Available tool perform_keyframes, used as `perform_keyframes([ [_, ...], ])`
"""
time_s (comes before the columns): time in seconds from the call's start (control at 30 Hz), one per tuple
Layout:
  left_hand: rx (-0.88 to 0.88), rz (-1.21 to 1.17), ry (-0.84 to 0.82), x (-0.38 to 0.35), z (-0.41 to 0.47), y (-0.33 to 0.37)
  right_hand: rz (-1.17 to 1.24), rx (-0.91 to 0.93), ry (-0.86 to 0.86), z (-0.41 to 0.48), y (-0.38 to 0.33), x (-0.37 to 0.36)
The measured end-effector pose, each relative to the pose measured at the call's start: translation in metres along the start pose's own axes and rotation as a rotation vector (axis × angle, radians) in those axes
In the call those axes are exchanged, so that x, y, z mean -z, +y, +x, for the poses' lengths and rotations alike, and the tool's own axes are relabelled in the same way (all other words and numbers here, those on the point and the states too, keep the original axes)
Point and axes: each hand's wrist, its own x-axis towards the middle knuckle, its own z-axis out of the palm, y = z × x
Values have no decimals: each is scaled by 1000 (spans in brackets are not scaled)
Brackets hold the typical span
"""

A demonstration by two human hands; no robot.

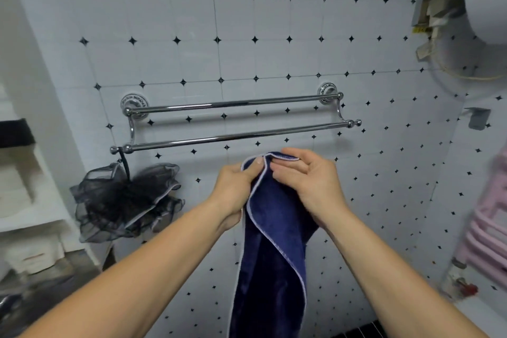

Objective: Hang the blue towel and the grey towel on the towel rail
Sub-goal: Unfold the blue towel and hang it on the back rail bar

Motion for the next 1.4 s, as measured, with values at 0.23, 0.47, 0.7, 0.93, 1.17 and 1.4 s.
perform_keyframes([
  [0.23,-28,13,-80,9,-18,-1,-216,145,114,-17,11,-24],
  [0.47,-219,129,-192,10,-28,-25,-117,130,229,-17,11,-24],
  [0.7,-252,307,59,35,-6,-15,-591,14,205,-17,2,20],
  [0.93,-273,292,-129,34,1,-7,-853,96,-464,-35,4,49],
  [1.17,-372,333,-50,39,6,3,-1289,-52,-783,-45,43,75],
  [1.4,-408,437,130,80,11,9,-1824,-147,-579,-15,34,134],
])
